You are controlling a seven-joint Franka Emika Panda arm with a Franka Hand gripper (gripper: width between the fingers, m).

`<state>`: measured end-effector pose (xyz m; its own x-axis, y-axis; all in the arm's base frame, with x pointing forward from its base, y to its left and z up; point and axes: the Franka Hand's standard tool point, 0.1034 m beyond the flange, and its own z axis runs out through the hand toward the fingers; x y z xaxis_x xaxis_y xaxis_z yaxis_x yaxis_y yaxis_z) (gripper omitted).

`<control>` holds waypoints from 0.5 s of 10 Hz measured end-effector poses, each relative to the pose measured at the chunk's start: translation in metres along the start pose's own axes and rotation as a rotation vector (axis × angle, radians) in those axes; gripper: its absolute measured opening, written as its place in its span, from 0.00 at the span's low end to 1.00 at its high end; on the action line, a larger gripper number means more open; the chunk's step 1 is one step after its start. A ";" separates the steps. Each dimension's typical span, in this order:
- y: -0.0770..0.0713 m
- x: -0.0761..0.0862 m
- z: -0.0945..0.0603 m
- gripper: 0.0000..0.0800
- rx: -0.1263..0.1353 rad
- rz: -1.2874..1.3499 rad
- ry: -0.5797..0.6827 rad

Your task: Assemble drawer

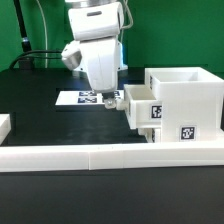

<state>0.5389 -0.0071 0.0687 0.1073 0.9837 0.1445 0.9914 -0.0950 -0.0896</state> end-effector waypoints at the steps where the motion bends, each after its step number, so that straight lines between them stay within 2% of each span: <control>1: 0.000 0.005 0.000 0.81 0.000 0.022 0.001; 3: 0.000 0.027 0.003 0.81 0.003 0.079 0.004; 5: -0.001 0.036 0.005 0.81 0.006 0.104 0.003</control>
Offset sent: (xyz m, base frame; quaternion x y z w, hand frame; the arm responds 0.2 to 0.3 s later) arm 0.0099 0.0291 0.0015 -0.0006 -0.0037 0.0348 0.9994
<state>0.5413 0.0288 0.0691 0.2100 0.9680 0.1372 0.9745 -0.1957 -0.1101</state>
